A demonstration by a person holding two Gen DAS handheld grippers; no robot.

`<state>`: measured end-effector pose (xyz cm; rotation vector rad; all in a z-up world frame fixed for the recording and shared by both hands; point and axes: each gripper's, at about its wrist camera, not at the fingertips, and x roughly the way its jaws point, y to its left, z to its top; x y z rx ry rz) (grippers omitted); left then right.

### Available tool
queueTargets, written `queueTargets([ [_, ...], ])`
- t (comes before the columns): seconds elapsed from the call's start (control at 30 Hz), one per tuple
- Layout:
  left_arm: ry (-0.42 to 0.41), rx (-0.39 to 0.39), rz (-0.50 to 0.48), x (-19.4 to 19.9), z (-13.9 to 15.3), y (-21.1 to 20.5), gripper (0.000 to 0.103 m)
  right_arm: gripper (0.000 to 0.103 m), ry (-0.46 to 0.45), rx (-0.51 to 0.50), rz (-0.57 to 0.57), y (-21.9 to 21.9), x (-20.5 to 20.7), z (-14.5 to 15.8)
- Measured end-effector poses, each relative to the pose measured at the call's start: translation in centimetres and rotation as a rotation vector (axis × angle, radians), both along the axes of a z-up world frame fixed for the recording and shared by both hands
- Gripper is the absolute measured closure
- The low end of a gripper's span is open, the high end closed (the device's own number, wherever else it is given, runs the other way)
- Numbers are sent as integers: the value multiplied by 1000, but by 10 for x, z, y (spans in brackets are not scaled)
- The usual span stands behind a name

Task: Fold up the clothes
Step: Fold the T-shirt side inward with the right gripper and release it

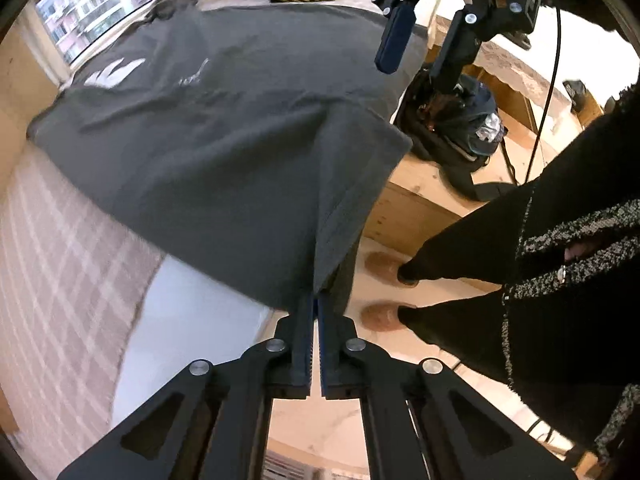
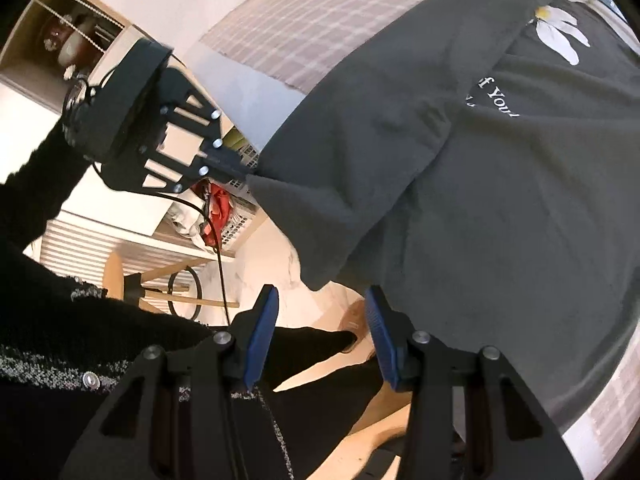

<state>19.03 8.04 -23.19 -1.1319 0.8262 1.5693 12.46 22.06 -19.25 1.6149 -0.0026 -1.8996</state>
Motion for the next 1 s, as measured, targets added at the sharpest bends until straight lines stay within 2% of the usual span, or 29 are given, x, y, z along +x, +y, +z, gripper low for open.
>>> queueTargets([
  [0.1,-13,34,38,10,7,-11,102,59,-10,-8,-9,1,-1,-4],
  [0.23,38,66,131,26,20,-19,102,59,-39,-39,-29,0,-5,-12],
  [0.3,-31,105,168,34,11,-21,103,59,-54,-51,-38,-1,-7,-16],
  [0.37,-80,48,162,44,-10,-19,103,59,-69,-61,-43,-3,-8,-20],
  [0.43,-77,17,171,53,-22,-21,100,59,-80,-60,-48,-5,-9,-24],
  [0.6,-8,122,335,24,-7,-35,96,59,-115,-65,-64,-9,-11,-32],
  [0.63,-4,129,342,18,-8,-34,92,59,-122,-65,-67,-9,-12,-32],
  [0.7,17,127,332,12,-13,-29,92,59,-121,-59,-65,-9,-11,-32],
  [0.8,29,123,299,12,-19,-19,83,59,-118,-51,-64,-8,-11,-32],
  [0.93,-41,180,293,8,-13,-20,74,59,-107,-33,-38,-11,-10,-29],
  [1.0,-63,185,293,6,-11,-22,71,59,-97,-23,-31,-13,-9,-27],
])
